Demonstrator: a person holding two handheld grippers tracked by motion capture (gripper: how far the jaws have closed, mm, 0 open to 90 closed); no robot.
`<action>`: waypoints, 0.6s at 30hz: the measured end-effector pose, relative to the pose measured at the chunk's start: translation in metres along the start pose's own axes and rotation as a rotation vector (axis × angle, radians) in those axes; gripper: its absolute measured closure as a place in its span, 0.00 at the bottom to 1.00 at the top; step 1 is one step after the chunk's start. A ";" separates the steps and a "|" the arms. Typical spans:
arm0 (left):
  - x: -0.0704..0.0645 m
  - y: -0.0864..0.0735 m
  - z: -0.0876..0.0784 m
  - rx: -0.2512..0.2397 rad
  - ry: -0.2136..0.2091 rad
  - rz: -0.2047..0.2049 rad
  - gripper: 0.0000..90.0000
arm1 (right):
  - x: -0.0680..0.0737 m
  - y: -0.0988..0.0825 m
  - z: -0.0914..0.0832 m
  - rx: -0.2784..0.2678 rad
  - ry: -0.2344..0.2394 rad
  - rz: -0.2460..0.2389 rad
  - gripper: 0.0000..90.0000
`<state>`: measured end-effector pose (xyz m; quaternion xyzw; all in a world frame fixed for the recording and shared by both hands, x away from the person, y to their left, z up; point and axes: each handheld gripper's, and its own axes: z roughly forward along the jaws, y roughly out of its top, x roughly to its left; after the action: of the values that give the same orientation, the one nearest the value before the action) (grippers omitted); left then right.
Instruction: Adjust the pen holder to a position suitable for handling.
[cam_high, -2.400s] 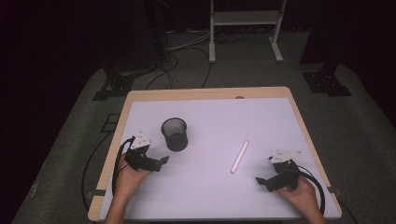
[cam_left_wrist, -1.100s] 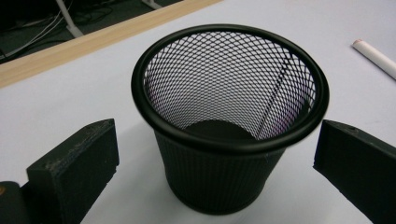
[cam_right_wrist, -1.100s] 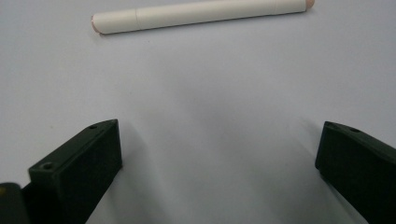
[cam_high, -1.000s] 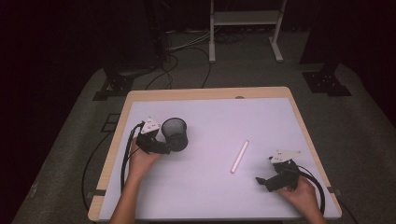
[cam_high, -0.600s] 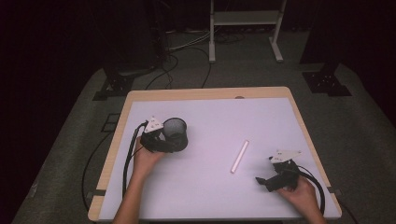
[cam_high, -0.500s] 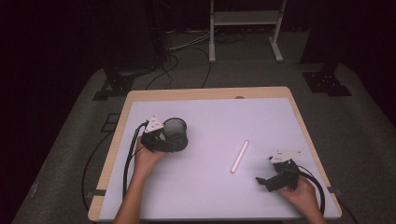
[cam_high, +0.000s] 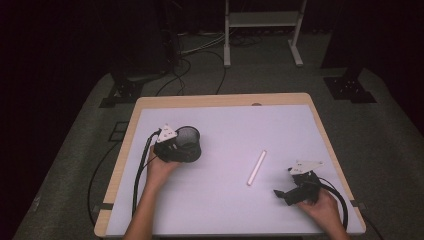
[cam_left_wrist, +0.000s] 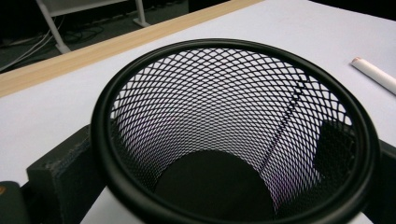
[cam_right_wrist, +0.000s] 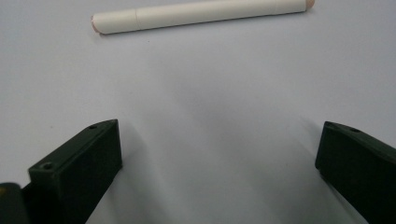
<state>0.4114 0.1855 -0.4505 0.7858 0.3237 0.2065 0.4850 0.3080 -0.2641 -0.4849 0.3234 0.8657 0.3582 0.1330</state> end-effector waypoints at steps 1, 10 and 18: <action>0.000 0.000 0.002 -0.001 -0.003 0.000 0.00 | 0.000 0.000 0.000 0.000 0.000 0.000 0.00; 0.000 -0.002 0.007 0.008 -0.001 0.004 0.01 | 0.000 0.000 0.000 0.000 0.000 0.000 0.00; 0.000 -0.002 0.005 -0.001 -0.005 0.002 0.09 | 0.000 0.000 0.000 0.000 0.000 0.000 0.00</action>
<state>0.4141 0.1825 -0.4546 0.7863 0.3215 0.2054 0.4860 0.3080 -0.2641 -0.4849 0.3232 0.8657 0.3583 0.1330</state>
